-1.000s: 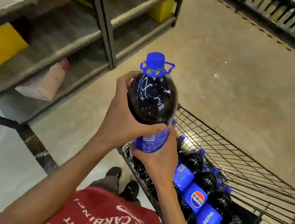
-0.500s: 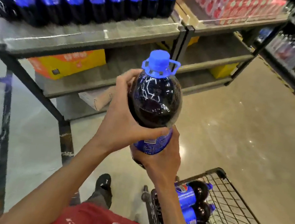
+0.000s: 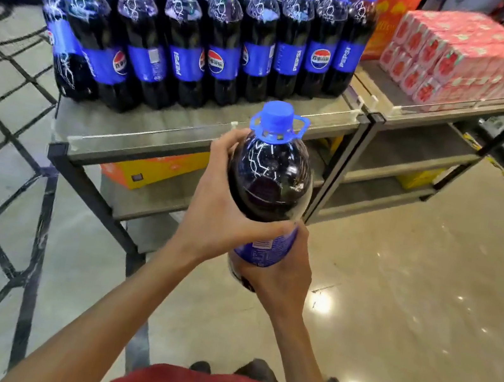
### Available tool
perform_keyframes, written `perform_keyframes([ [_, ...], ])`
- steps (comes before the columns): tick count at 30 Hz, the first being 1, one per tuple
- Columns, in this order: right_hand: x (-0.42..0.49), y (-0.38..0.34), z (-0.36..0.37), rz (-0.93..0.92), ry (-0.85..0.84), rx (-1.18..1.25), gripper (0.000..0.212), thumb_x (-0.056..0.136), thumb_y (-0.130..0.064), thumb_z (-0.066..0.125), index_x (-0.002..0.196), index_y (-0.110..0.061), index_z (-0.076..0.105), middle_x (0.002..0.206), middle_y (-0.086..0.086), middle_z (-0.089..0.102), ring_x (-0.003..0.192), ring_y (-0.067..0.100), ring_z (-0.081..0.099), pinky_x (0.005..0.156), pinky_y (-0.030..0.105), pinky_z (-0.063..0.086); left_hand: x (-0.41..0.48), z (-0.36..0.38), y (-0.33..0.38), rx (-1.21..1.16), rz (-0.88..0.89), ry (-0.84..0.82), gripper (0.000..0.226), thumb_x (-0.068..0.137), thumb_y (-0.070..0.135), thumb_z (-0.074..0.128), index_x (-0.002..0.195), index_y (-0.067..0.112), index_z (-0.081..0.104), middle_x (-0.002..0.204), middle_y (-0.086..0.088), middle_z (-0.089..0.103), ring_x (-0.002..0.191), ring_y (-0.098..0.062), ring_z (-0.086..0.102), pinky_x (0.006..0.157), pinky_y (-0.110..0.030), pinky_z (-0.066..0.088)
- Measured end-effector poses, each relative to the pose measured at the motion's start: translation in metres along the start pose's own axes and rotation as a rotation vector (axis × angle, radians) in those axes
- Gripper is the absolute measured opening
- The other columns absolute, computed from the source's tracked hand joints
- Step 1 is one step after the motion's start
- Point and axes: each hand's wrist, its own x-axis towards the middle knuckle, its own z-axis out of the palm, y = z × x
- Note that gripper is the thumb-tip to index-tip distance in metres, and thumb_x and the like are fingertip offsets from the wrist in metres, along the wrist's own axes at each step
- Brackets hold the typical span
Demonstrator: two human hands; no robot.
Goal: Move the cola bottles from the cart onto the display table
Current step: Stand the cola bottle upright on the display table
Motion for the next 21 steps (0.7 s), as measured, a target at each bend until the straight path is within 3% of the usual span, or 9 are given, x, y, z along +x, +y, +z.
perform_keyframes([
  [11, 0.139, 0.018, 0.008, -0.039, 0.003, 0.012, 0.105, 0.047, -0.056, 0.091, 0.137, -0.040, 0.039, 0.124, -0.019, 0.058, 0.109, 0.004, 0.059, 0.089, 0.038, 0.057, 0.118, 0.037, -0.043, 0.018, -0.017, 0.014, 0.110, 0.052, 0.016, 0.100, 0.139, 0.020, 0.032, 0.135, 0.012, 0.045, 0.128, -0.003, 0.050, 0.103, -0.016, 0.040],
  [14, 0.186, 0.026, -0.001, -0.040, -0.007, 0.006, 0.108, 0.047, -0.056, 0.091, 0.139, -0.037, 0.038, 0.127, -0.016, 0.058, 0.111, 0.005, 0.059, 0.091, 0.039, 0.056, 0.158, 0.059, -0.051, 0.009, -0.030, 0.032, 0.111, 0.052, 0.018, 0.100, 0.140, 0.019, 0.032, 0.135, 0.008, 0.047, 0.128, -0.007, 0.052, 0.105, -0.021, 0.043],
  [19, 0.265, 0.043, -0.020, -0.046, -0.047, 0.013, 0.114, 0.045, -0.054, 0.092, 0.143, -0.033, 0.037, 0.129, -0.015, 0.057, 0.114, 0.007, 0.059, 0.092, 0.041, 0.056, 0.220, 0.098, -0.066, 0.021, -0.037, 0.065, 0.112, 0.052, 0.023, 0.100, 0.139, 0.029, 0.030, 0.132, 0.029, 0.044, 0.129, -0.005, 0.051, 0.107, -0.024, 0.042],
  [21, 0.294, 0.048, -0.025, -0.049, -0.058, 0.017, 0.113, 0.046, -0.053, 0.092, 0.142, -0.032, 0.038, 0.128, -0.014, 0.058, 0.113, 0.008, 0.060, 0.092, 0.041, 0.056, 0.243, 0.113, -0.073, 0.023, -0.040, 0.079, 0.112, 0.052, 0.020, 0.100, 0.140, 0.025, 0.031, 0.134, 0.021, 0.045, 0.129, -0.006, 0.051, 0.107, -0.023, 0.042],
])
